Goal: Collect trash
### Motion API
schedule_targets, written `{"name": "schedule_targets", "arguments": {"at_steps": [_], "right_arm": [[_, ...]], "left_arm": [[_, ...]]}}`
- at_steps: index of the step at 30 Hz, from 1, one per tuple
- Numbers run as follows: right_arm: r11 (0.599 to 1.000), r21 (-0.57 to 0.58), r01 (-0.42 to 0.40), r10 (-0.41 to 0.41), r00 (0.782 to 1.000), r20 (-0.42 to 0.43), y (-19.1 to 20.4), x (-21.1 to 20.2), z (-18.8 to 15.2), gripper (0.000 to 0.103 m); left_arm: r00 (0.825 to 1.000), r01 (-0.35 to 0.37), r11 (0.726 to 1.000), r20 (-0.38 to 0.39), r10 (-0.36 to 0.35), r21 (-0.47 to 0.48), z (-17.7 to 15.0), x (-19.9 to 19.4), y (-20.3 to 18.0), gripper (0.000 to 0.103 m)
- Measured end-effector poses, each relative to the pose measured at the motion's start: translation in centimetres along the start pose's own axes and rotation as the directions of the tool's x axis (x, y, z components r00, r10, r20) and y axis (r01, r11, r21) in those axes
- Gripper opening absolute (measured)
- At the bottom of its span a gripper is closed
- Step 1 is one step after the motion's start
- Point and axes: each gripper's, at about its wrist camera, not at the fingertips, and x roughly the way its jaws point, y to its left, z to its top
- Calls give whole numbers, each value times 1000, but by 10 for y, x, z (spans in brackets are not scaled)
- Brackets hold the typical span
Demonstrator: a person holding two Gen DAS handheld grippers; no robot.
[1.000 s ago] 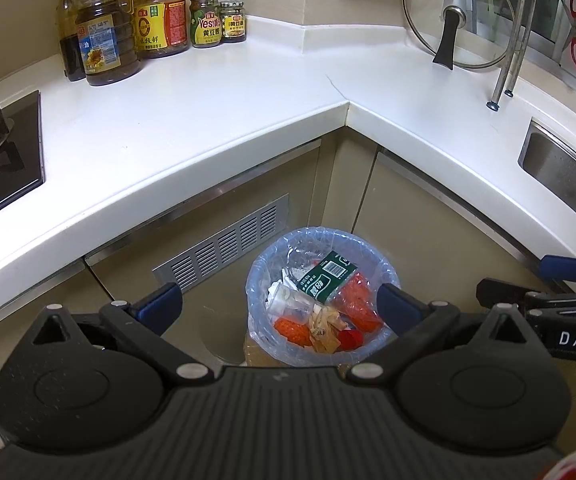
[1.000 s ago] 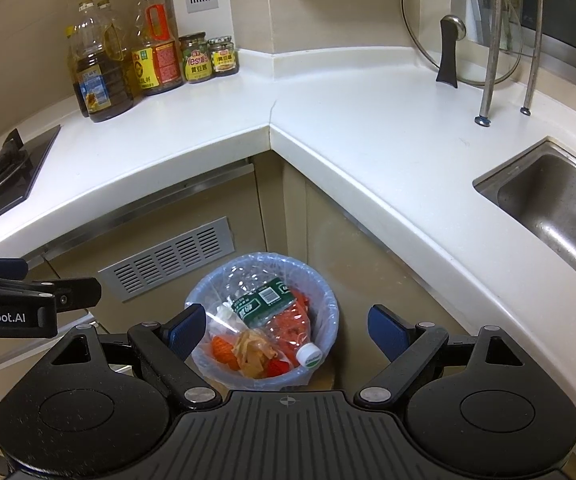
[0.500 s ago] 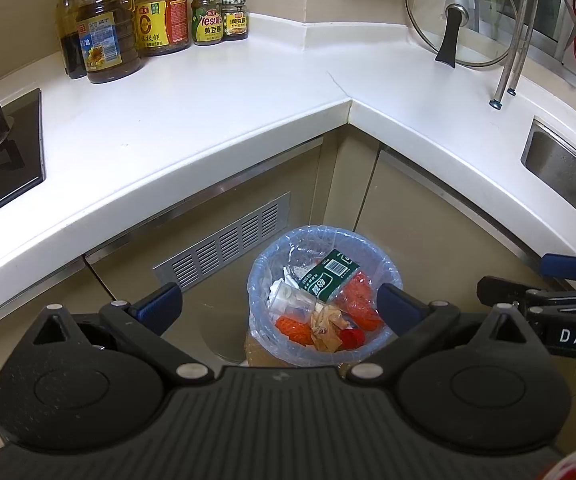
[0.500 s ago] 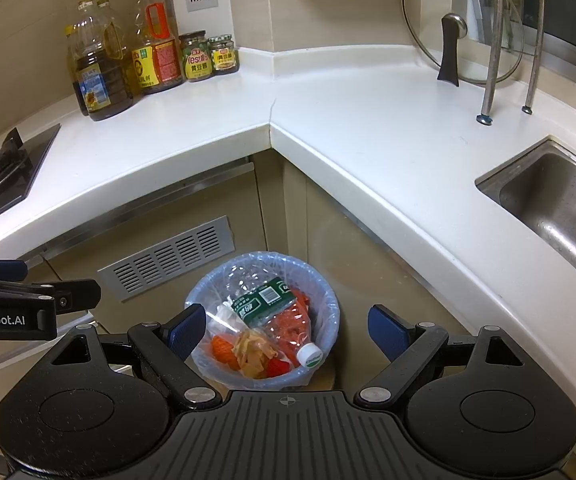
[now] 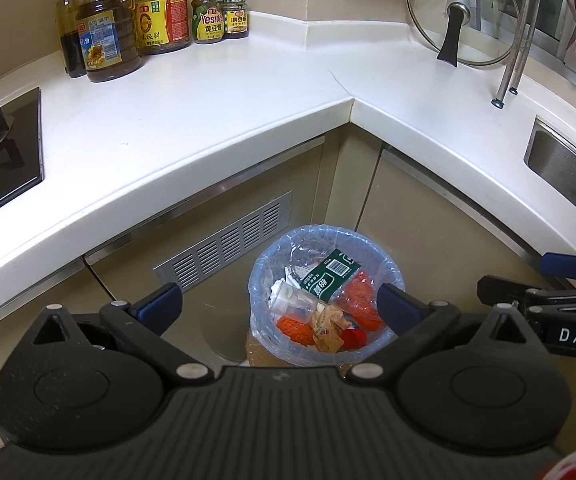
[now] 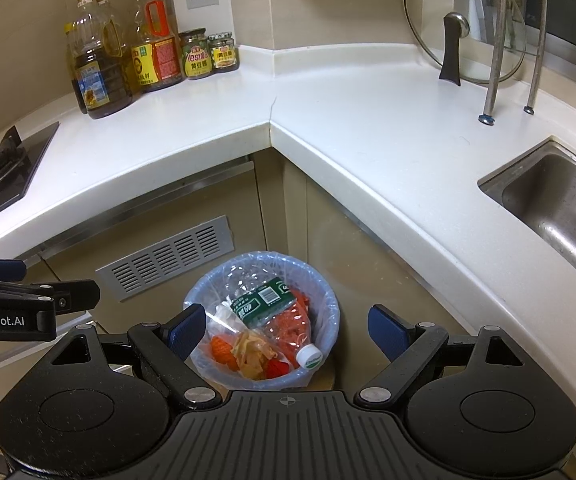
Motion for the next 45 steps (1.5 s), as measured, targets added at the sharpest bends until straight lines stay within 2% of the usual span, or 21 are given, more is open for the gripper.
{"name": "schedule_targets", "arguments": {"at_steps": [45], "right_arm": [[1000,1,4,-4,1000,-3,-12,-1,-2,88]], "left_arm": [[1000,2,1000,-4,-2,-2,0,3,-3,103]]}}
